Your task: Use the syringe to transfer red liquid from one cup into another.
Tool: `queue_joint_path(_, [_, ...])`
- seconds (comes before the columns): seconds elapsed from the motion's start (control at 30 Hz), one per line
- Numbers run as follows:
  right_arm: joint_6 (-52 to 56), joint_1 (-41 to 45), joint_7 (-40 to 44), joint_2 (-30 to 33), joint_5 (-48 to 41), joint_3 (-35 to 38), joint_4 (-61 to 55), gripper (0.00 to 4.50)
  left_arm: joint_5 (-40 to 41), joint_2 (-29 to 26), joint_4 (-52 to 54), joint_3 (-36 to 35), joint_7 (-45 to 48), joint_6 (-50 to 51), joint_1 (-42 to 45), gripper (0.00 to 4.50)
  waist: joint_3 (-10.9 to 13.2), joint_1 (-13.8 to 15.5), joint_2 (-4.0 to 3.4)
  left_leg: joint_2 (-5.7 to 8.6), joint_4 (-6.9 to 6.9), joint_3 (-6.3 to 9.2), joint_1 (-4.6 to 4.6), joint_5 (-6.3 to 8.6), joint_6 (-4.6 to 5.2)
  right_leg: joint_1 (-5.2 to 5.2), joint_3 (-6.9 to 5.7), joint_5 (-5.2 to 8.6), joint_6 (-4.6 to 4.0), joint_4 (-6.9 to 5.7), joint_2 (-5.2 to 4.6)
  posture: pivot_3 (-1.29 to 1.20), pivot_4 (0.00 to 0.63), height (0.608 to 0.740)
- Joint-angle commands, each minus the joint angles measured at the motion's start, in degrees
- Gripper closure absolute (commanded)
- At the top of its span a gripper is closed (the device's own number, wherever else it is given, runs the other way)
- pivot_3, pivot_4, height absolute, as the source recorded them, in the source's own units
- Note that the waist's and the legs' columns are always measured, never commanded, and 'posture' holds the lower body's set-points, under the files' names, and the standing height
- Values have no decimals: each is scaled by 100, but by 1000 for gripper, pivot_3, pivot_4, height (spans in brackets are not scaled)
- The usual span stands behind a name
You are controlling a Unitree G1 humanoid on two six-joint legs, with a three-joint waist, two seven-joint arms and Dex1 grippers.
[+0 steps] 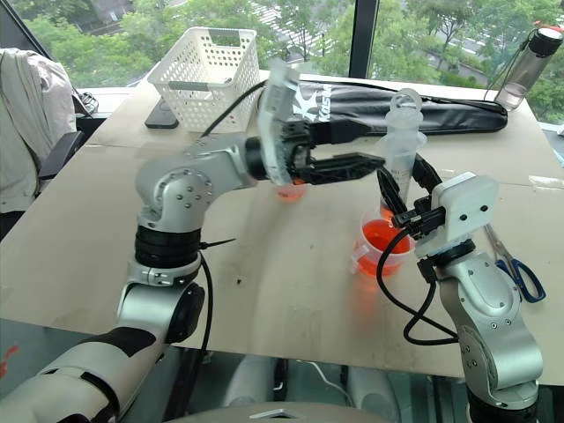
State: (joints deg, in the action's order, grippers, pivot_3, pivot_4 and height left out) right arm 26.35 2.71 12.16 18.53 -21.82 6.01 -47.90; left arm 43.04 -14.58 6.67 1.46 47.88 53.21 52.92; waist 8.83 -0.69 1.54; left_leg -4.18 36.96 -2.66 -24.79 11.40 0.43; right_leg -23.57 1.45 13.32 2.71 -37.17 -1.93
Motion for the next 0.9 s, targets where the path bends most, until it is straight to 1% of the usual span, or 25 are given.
queue_joint_path(0.03, [-29, -21, 109, 132, -109, 143, -261, 2992, 337, -58, 140, -337, -15, 39, 8, 0, 0, 10, 0, 0, 0, 0, 0, 0, 0, 0, 0, 0, 0, 0, 0, 0, 150, 724])
queue_joint_path(0.17, [-21, -79, 194, 251, -209, 253, -233, 2995, 276, -167, 42, -530, -227, -79, -15, 0, 0, 10, 0, 1, 1, -3, -1, 0, 0, 1, 2, 0, 0, 4, -1, 0, 150, 724])
queue_joint_path(0.33, [168, -39, 239, 282, -647, 462, -215, 2997, -497, -254, -549, -644, -912, -781, 113, 0, 0, 13, 0, 1, 1, -3, 1, 0, 0, 2, 1, -1, 0, 4, -1, 0, 150, 724])
queue_joint_path(0.4, [260, 38, 120, 175, -974, 623, -179, 2998, -471, -230, -830, -877, -1197, -764, 292, 0, 1, 12, 2, 1, 1, -3, 1, 0, 0, 2, 1, -1, 0, 3, -1, 0, 150, 724])
queue_joint_path(0.47, [360, 218, 86, 234, -1240, 758, -182, 2998, -399, -268, -1050, -1119, -1398, -715, 451, 0, 2, 0, 2, 0, 1, -1, -1, 0, 0, 1, 0, -2, 3, 3, 0, 0, 150, 724])
queue_joint_path(0.57, [625, 804, -140, 257, -1952, 937, -157, 2998, -511, -412, -1312, -1323, -1596, -807, 582, 0, 3, -13, 2, 0, 0, -4, -3, 0, 0, 0, 2, -13, 19, 7, 0, 0, 150, 724])
queue_joint_path(0.67, [880, 1906, -211, 219, -2503, 679, 193, 2998, -1127, -652, -2021, -1456, -2213, -1310, 771, 0, 3, -24, 2, 0, -8, -3, 2, 0, 0, -1, 1, -14, 20, 5, 0, 0, 150, 724])
queue_joint_path(0.7, [948, 2196, -282, 166, -2605, 606, 344, 2998, -1204, -662, -2247, -1528, -2281, -1535, 839, 0, 3, -18, 1, 0, -10, -2, 8, 0, 0, -1, 1, -14, 20, 1, 3, 0, 150, 724])
queue_joint_path(0.83, [915, 3297, -457, -257, -2384, 211, 1299, 2998, -1479, -877, -3097, -1700, -2602, -1775, 1140, 0, 3, 3, 2, -2, -13, 5, 4, -1, 1, -4, -5, -14, 19, -3, 6, 0, 150, 724])
queue_joint_path(0.9, [561, 3904, -368, -591, -1867, -184, 2178, 2999, -1717, -1040, -3547, -1756, -2837, -2014, 1239, 0, 4, 3, 4, -2, -13, 3, -7, -1, 1, -9, -7, -15, 20, 4, 3, 0, 150, 724])
